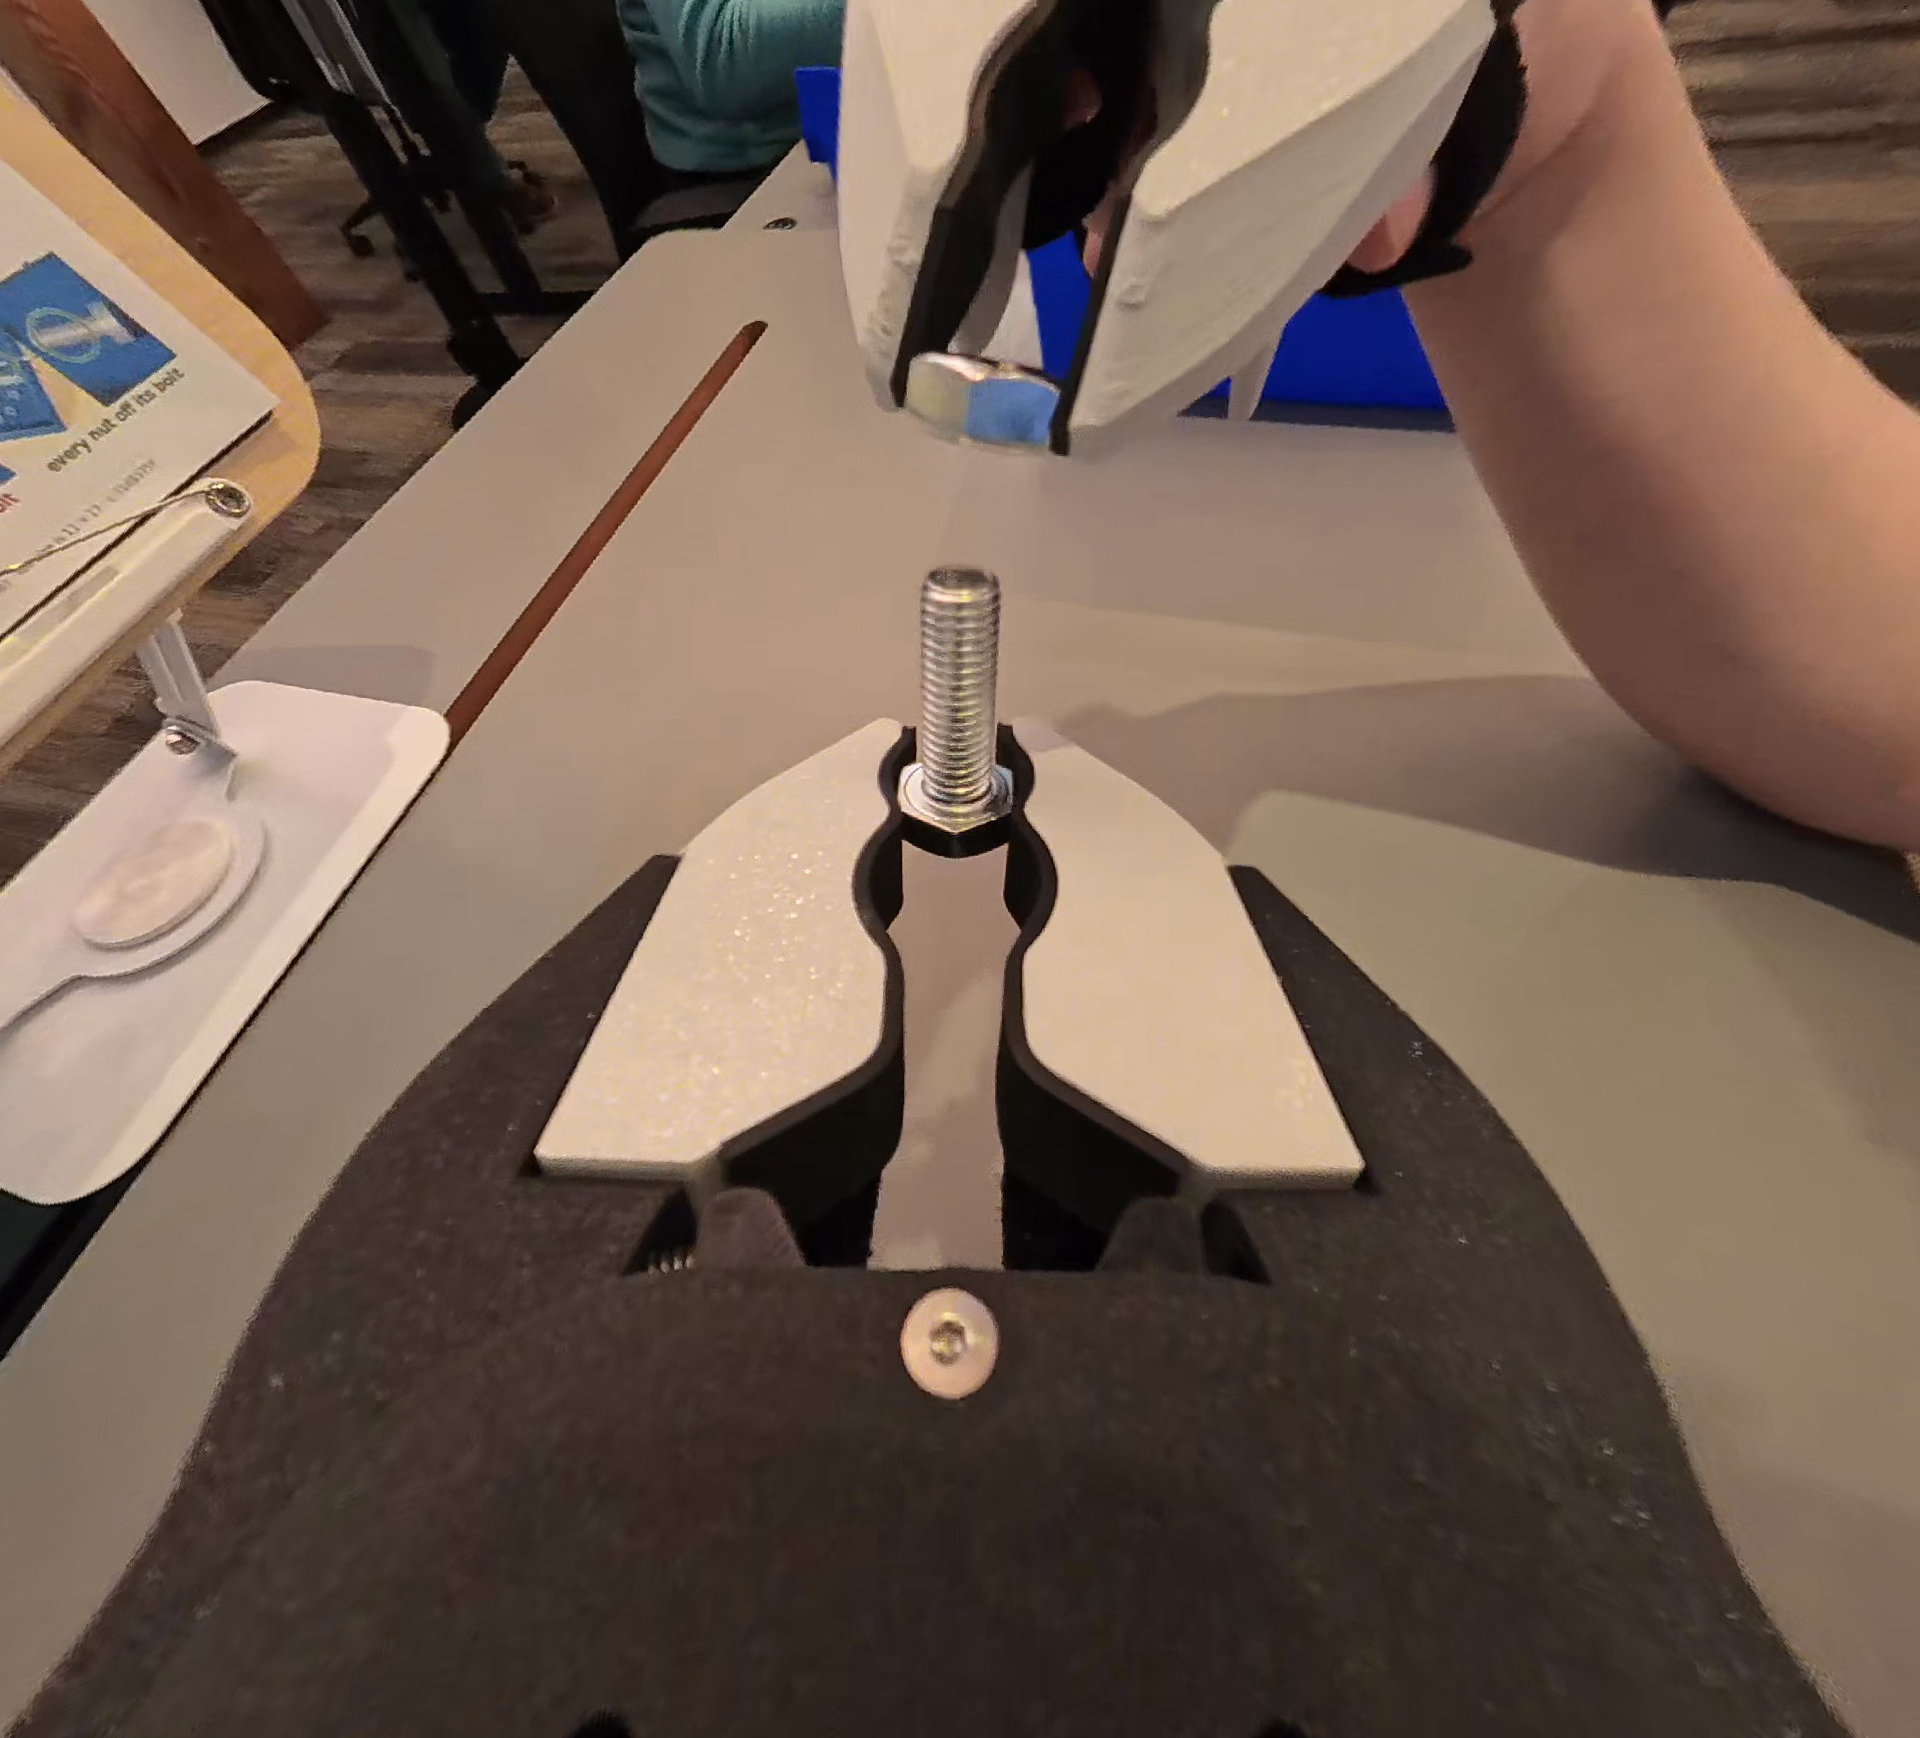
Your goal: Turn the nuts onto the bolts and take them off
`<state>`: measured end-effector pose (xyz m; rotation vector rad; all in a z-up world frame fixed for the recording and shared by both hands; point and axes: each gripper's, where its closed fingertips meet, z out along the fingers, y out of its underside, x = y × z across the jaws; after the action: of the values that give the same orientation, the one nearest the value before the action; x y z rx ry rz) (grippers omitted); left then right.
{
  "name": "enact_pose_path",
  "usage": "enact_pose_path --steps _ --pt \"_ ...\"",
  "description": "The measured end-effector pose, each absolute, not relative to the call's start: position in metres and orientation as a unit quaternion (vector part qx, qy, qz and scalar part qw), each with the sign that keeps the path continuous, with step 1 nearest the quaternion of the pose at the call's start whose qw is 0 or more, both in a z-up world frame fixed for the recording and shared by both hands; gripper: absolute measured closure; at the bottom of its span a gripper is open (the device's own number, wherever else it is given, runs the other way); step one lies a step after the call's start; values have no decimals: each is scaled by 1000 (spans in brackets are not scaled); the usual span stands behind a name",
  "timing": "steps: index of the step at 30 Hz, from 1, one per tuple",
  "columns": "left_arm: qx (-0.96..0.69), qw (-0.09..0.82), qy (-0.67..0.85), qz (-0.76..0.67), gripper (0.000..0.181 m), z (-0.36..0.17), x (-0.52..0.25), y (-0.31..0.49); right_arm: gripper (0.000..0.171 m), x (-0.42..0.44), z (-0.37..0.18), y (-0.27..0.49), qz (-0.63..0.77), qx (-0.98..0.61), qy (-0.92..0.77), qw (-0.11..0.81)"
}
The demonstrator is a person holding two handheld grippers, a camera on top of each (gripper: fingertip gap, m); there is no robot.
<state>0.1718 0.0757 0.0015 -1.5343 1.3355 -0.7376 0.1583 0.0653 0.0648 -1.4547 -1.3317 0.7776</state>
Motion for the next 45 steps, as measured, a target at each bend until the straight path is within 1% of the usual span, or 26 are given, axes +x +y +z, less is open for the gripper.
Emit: enact_pose_path --steps 6,12,19,24,37,45 --pt "-616 470 564 -286 167 3 175 69 154 153 54 58 305 -601 -576 462" --pt "-612 455 585 -277 167 -10 178 66 154 154 43 55 301 -608 -589 439" --pt "-574 436 618 -312 167 -8 181 46 154 159 43 38 320 -578 -620 423" --pt "-565 435 640 -286 167 -13 181 43 154 160 37 32 329 -570 -634 406" --pt "-570 437 638 -279 167 -14 183 44 154 163 37 33 331 -570 -632 407" --pt "-593 451 610 -271 167 -9 179 57 154 160 42 44 326 -591 -606 422"
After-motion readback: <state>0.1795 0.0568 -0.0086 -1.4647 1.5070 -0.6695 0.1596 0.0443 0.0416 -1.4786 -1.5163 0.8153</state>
